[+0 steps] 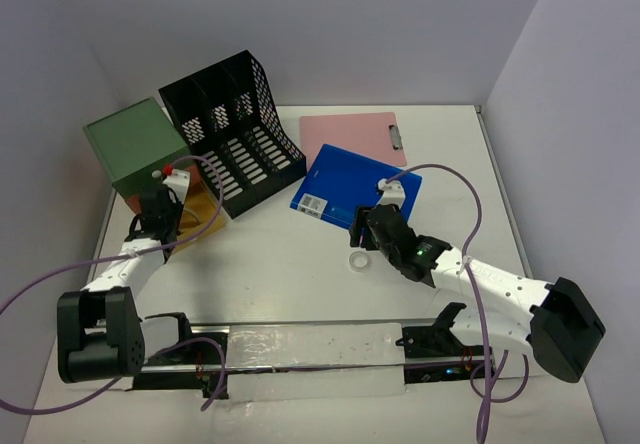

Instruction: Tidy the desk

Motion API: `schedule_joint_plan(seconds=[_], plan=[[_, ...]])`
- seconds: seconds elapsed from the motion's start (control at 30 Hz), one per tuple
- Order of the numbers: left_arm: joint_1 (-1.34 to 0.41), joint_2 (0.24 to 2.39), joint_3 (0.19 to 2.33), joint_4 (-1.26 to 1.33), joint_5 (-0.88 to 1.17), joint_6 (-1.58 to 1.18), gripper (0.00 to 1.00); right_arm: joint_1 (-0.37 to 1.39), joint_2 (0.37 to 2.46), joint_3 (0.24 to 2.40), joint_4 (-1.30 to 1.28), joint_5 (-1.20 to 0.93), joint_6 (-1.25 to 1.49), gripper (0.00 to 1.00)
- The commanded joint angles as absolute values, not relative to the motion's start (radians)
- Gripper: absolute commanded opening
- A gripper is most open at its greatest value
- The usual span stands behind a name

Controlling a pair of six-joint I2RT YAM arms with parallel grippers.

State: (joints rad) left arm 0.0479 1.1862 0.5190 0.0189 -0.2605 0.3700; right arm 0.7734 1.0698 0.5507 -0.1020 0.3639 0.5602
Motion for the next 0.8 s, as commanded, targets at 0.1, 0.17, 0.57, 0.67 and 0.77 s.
schedule_joint_plan(seconds=[0.1, 0.17, 0.57, 0.67, 0.77], plan=[[0.052, 1.198, 0.509, 0.090, -0.124, 0.354, 0.00, 0.767, 1.053, 0.575, -0.137, 0.390, 0.591, 0.68], [0.052, 1.193, 0.502, 0.060, -0.094, 0.349, 0.00, 0.763, 1.093, 0.590, -0.164, 0.382, 0.600, 0.69], [0.052, 1.081, 0.475, 0.003, -0.018, 0.378, 0.48, 0.749, 1.218, 0.604, -0.263, 0.301, 0.679, 0.57], [0.052, 1.095, 0.496, 0.003, -0.014, 0.360, 0.51, 0.749, 1.184, 0.586, -0.293, 0.292, 0.684, 0.52], [0.052, 1.099, 0.516, -0.038, -0.004, 0.339, 0.52, 0.749, 1.102, 0.543, -0.310, 0.288, 0.694, 0.51]])
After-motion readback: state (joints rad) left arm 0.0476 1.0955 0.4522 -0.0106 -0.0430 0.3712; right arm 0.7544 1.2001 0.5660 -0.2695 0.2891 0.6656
